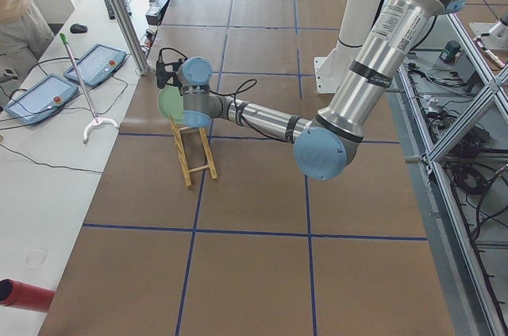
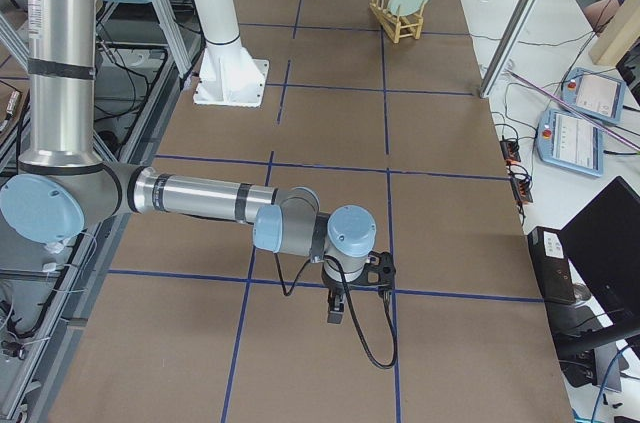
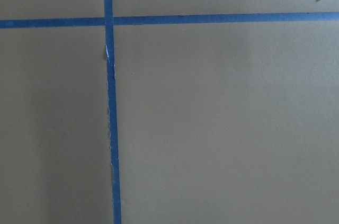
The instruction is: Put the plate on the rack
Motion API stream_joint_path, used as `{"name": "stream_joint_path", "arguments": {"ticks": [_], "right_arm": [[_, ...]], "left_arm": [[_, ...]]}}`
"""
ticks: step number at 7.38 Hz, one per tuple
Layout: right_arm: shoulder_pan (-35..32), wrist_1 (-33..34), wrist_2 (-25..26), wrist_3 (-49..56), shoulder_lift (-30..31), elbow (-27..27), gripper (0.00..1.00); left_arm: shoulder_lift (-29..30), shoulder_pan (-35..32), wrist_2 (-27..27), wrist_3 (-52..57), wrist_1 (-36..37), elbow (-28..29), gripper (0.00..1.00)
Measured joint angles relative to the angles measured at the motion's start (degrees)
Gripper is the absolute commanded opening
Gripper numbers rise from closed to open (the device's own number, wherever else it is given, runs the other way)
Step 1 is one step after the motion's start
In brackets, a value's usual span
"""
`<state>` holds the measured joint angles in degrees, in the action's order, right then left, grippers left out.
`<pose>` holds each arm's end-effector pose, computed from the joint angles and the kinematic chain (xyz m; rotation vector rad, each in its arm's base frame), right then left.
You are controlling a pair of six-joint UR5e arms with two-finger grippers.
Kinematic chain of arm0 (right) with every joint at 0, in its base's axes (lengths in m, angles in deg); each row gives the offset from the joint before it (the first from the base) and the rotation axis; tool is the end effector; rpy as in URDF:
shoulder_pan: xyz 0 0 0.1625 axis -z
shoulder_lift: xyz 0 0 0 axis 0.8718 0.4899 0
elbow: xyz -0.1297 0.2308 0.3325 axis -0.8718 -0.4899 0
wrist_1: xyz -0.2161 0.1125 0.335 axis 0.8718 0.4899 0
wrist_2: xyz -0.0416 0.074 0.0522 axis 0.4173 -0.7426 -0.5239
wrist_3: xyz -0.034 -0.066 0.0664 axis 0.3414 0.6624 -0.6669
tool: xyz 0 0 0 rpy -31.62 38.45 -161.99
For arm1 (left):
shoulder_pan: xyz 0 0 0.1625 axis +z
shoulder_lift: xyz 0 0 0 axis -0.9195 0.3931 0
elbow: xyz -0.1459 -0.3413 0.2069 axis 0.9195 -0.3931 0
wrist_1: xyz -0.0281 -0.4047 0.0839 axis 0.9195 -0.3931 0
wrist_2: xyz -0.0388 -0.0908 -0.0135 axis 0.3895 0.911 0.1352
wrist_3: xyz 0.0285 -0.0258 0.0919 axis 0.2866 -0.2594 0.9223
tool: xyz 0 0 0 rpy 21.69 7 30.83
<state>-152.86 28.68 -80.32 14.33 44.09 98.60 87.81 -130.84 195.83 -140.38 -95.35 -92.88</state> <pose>0.0837 -0.4388 0.6978 -0.0622 -0.7334 0.0217 0.2225 -0.6225 0.3556 0.3565 1.5173 -0.3723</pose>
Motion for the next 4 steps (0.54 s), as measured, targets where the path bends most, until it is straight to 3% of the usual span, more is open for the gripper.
{"name": "stream_joint_path", "arguments": {"ticks": [4], "right_arm": [[0.0, -0.03, 0.09, 1.4, 0.26, 0.01, 1.0]], "left_arm": [[-0.12, -1.47, 0.05, 0.21, 0.0, -1.92, 1.0]]}}
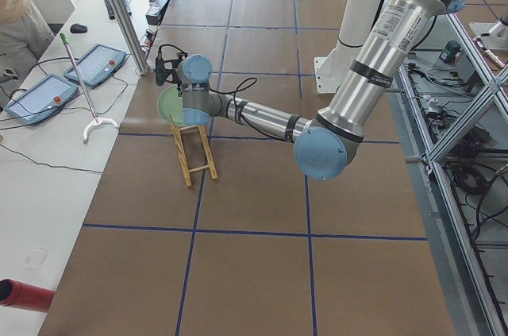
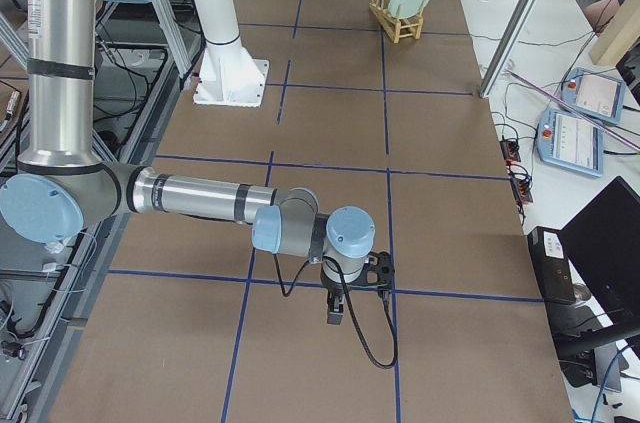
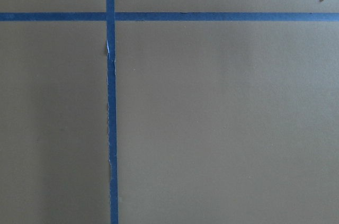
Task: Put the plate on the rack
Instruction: 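Open the left gripper and withdraw it away from the plate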
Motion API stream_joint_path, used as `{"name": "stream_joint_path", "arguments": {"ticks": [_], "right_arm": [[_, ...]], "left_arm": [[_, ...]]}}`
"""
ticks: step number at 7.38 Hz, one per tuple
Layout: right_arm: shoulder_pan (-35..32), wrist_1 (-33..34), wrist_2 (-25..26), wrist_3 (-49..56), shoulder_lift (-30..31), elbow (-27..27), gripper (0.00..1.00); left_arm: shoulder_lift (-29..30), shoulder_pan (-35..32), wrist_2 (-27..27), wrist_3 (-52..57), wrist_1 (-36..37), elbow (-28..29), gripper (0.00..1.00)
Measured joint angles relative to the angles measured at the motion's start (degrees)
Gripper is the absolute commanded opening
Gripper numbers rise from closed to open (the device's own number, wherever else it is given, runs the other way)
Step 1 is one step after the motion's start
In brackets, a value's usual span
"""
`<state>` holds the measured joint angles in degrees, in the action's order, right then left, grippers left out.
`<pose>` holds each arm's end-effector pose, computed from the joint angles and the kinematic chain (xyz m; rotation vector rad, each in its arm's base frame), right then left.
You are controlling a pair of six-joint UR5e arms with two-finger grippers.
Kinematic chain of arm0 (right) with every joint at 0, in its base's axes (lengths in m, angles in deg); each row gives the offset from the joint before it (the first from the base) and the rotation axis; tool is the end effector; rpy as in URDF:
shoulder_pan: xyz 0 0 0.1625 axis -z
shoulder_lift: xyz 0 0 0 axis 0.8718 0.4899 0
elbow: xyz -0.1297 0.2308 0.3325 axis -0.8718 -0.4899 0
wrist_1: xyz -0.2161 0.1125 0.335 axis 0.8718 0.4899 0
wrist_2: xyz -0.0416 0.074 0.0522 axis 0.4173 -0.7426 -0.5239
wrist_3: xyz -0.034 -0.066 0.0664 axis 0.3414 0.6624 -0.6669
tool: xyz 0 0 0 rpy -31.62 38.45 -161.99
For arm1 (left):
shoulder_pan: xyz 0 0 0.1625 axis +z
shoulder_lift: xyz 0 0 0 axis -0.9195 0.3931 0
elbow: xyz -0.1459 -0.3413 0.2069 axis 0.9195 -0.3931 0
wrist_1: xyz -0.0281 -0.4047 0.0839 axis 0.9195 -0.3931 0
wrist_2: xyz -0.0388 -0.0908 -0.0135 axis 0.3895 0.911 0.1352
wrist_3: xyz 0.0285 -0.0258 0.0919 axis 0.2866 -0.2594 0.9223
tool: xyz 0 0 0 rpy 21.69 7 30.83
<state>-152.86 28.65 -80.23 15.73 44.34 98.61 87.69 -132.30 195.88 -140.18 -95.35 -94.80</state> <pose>0.0837 -0.4365 0.6997 -0.0569 -0.7327 -0.0004 0.2038 -0.6216 0.3415 0.3986 1.5329 -0.3707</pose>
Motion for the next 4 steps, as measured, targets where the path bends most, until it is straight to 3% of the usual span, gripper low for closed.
{"name": "stream_joint_path", "arguments": {"ticks": [2, 4], "right_arm": [[0.0, 0.0, 0.01, -0.29, 0.06, -0.02, 1.0], [0.0, 0.0, 0.01, -0.43, 0.07, -0.02, 1.0]], "left_arm": [[-2.25, -3.0, 0.32, 0.35, 0.11, -3.35, 1.0], [-8.91, -5.24, 1.35, 7.97, 0.3, -5.96, 1.0]]}}
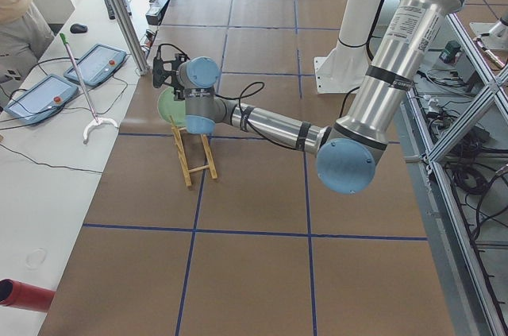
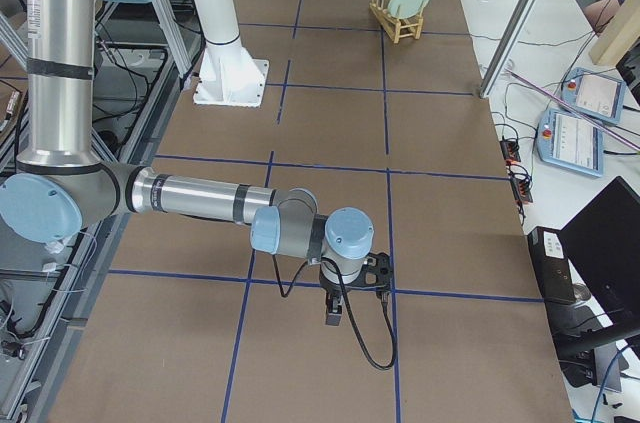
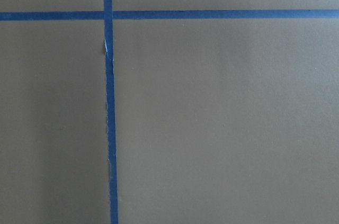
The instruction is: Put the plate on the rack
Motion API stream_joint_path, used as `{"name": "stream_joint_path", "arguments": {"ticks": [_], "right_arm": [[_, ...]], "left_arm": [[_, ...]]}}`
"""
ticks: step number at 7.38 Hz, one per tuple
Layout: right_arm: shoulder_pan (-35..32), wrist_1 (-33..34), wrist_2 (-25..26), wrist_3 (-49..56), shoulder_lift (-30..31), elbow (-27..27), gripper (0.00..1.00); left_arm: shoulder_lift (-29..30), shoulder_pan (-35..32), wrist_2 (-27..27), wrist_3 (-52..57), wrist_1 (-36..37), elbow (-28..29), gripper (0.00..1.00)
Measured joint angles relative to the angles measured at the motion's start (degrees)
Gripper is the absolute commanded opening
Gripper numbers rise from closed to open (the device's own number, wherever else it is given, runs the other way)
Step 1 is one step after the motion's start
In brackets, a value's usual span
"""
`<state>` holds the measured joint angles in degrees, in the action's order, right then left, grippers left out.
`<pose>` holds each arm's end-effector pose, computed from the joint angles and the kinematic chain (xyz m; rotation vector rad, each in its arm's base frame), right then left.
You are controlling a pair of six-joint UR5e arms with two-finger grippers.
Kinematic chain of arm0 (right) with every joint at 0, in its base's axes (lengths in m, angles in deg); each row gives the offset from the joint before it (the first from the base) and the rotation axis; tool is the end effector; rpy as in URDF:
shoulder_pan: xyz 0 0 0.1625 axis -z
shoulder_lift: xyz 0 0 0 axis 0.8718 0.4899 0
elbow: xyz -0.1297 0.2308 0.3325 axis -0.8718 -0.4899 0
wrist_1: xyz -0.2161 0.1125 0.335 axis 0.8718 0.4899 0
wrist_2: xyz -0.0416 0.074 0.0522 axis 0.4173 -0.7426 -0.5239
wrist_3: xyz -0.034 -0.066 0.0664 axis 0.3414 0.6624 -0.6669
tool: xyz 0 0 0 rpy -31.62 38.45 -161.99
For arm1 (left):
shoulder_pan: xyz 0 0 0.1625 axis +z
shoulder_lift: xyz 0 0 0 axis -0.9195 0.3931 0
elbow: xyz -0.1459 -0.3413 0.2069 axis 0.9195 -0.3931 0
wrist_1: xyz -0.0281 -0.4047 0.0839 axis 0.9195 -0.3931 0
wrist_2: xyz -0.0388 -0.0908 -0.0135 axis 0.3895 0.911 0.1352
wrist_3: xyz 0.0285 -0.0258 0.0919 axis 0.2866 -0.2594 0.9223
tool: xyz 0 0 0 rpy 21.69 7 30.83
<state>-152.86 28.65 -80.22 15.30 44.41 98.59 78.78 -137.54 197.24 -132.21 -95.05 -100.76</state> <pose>0.0837 -0.4358 0.7004 -0.0611 -0.7323 0.0073 0.1306 -0.5877 0.3909 0.5124 1.4497 -0.3475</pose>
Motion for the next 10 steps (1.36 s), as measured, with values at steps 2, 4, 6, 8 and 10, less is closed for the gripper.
{"name": "stream_joint_path", "arguments": {"ticks": [2, 4, 6, 8, 10], "right_arm": [[0.0, 0.02, 0.0, -0.02, 0.0, 0.0, 1.0], [0.0, 0.06, 0.0, -0.02, 0.0, 0.0, 1.0], [0.0, 0.05, 0.0, -0.02, 0.0, 0.0, 1.0], [0.0, 0.01, 0.0, -0.02, 0.0, 0.0, 1.0], [0.0, 0.0, 0.0, -0.02, 0.0, 0.0, 1.0]], "left_arm": [[-8.65, -1.85, 0.53, 16.79, 1.11, -0.32, 1.0], [-14.3, -6.0, 0.47, 36.21, 8.98, -0.26, 1.0], [-15.78, -11.98, 0.63, 54.9, 22.51, -0.67, 1.0], [-15.8, -17.32, 0.85, 71.19, 40.02, -2.21, 1.0], [-15.18, -21.6, 2.92, 82.95, 58.62, -5.5, 1.0]]}}
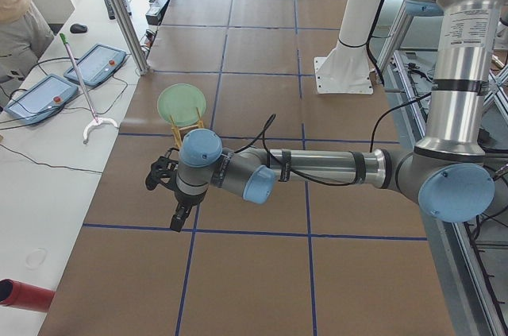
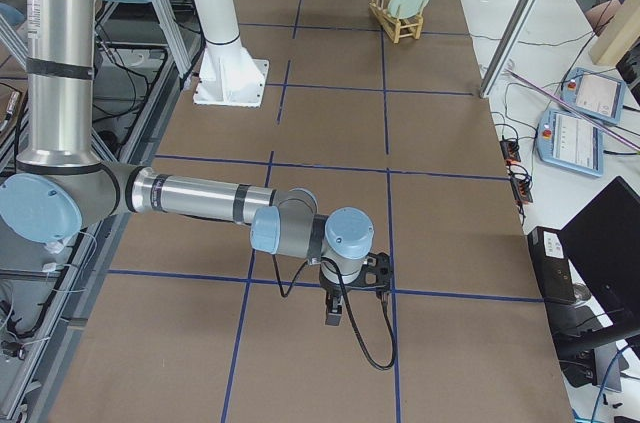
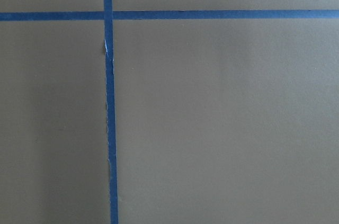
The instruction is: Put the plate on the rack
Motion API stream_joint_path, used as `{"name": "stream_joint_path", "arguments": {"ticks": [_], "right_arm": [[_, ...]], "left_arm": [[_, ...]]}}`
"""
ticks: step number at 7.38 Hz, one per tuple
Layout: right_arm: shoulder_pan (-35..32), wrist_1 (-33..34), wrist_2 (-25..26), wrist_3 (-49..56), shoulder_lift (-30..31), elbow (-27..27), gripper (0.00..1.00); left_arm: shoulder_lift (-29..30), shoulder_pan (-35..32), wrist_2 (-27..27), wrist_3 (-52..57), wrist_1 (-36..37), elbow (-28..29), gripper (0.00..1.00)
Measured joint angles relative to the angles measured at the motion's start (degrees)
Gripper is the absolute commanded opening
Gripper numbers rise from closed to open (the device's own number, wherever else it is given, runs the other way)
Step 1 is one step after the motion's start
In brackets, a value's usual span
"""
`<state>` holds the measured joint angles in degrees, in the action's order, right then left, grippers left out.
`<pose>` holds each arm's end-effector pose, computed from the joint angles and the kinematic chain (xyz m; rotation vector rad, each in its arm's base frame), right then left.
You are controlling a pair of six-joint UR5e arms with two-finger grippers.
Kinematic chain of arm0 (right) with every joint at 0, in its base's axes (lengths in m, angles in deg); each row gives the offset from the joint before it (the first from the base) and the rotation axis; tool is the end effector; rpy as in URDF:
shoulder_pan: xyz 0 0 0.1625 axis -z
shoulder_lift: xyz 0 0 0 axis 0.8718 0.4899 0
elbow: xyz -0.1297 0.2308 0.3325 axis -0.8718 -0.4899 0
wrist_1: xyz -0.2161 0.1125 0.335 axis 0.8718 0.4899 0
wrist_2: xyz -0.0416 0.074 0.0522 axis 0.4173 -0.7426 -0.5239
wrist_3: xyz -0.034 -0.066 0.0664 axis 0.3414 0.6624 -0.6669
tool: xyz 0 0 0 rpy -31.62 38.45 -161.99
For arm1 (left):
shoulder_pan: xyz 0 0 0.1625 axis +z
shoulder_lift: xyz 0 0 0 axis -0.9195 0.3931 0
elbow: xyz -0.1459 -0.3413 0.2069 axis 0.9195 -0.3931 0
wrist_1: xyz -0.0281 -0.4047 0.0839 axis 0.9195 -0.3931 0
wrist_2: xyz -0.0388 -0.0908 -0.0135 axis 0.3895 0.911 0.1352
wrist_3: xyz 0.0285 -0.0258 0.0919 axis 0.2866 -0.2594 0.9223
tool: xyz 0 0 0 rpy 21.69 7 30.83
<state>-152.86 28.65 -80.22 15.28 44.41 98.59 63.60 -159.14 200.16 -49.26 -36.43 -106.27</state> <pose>0.0837 -0.4358 0.7004 -0.0613 -0.7323 0.0077 -0.0883 -0.5273 0.6108 0.3350 0.7078 0.1111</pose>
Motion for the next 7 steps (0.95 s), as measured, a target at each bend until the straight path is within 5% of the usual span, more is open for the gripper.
{"name": "stream_joint_path", "arguments": {"ticks": [2, 4, 7], "right_arm": [[0.0, 0.05, 0.0, 0.0, 0.0, 0.0, 1.0], [0.0, 0.07, 0.0, 0.0, 0.0, 0.0, 1.0], [0.0, 0.0, 0.0, 0.0, 0.0, 0.0, 1.0]], "left_arm": [[-3.56, -1.35, 2.47, 3.26, 7.11, -4.21, 1.0], [-6.95, -1.39, 2.7, 3.55, 6.86, -4.39, 1.0], [-5.89, -1.38, 2.78, 3.53, 11.89, -4.2, 1.0]]}}
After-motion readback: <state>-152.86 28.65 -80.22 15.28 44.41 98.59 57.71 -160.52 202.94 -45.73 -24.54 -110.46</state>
